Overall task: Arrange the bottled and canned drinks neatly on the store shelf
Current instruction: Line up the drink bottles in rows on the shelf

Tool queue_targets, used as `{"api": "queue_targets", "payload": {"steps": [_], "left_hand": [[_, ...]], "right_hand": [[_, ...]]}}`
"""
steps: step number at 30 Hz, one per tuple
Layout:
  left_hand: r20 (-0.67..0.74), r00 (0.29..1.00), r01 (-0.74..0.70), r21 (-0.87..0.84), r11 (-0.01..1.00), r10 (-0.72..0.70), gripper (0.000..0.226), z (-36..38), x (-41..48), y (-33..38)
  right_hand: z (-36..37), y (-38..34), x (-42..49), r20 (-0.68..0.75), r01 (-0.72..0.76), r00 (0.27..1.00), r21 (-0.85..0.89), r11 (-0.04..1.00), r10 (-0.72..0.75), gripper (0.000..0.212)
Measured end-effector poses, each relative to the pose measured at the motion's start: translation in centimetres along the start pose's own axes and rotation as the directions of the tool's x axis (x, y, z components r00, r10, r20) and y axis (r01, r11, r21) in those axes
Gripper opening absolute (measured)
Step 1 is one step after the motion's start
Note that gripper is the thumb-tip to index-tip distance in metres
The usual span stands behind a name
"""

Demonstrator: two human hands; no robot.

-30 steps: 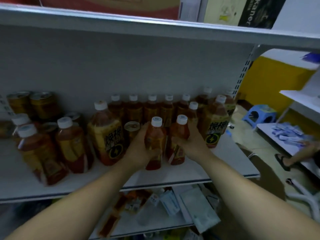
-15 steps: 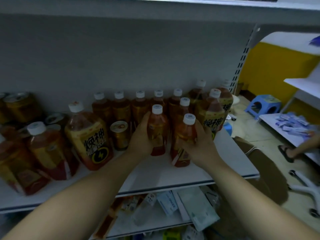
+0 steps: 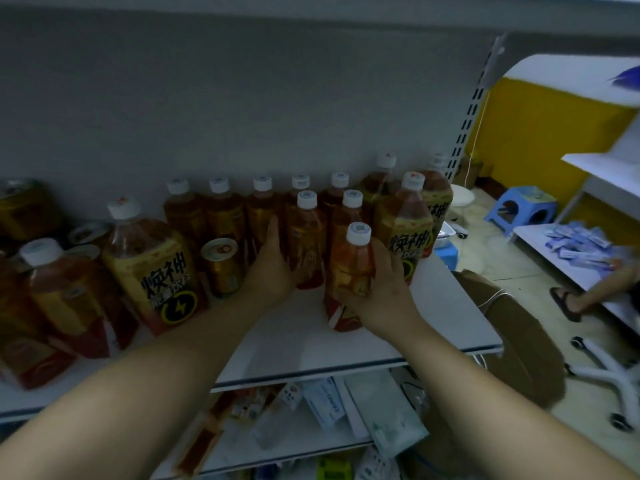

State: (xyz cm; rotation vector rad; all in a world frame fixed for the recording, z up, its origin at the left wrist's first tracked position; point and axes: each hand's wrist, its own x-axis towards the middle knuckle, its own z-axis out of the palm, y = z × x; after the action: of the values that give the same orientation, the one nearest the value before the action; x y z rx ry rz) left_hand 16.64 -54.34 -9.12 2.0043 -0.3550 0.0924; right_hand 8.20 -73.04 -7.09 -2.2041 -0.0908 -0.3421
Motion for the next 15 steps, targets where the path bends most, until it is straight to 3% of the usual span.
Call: {"api": "queue_targets", "payload": {"steps": [2, 4, 6, 9, 10, 13, 15], "left_hand": [[0.059, 0.997, 0.042, 0.171, 0.984, -0.053, 0.086, -0.5, -3.1, -0.7], [0.179, 0.963, 0.069, 0.56, 0.826, -0.202, 0.081, -0.9, -6.3, -1.9], [0.256, 0.909, 0.041, 0.731, 0.682, -0.329, 0.087, -1.0, -8.7, -3.0], [0.27, 0.905, 0.022, 0.742, 0.67, -0.328, 0.116, -0.9, -10.2, -3.7], [0.264, 0.907, 0.019, 0.751, 0.66, -0.327, 0.115, -0.9, -10.3, -3.7], [0.269, 0.891, 0.026, 0.774, 0.632, -0.366, 0.074, -0.7, -10.0, -3.3], [0.304, 0.864, 0.023, 0.772, 0.635, -0.401, 0.071, -1.1, -9.7, -2.7]], "right_hand": [[-0.3, 0.1, 0.3, -0.006, 0.01, 1.0, -0.017, 1.0, -0.01, 0.09], [-0.5, 0.1, 0.9, -0.004, 0.029, 1.0, -0.016, 0.999, -0.029, 0.087], [-0.8, 0.2, 1.6, -0.002, 0.036, 0.999, -0.055, 0.998, -0.037, 0.087], [-1.9, 0.4, 2.4, 0.027, 0.035, 0.999, -0.176, 0.984, -0.031, 0.089], [-2.2, 0.6, 2.5, 0.038, 0.042, 0.999, -0.206, 0.978, -0.035, 0.089], [-2.7, 1.1, 2.2, 0.072, 0.037, 0.997, -0.213, 0.976, -0.022, 0.088], [-2.7, 0.8, 2.1, 0.093, 0.031, 0.996, -0.225, 0.974, -0.01, 0.089]]}}
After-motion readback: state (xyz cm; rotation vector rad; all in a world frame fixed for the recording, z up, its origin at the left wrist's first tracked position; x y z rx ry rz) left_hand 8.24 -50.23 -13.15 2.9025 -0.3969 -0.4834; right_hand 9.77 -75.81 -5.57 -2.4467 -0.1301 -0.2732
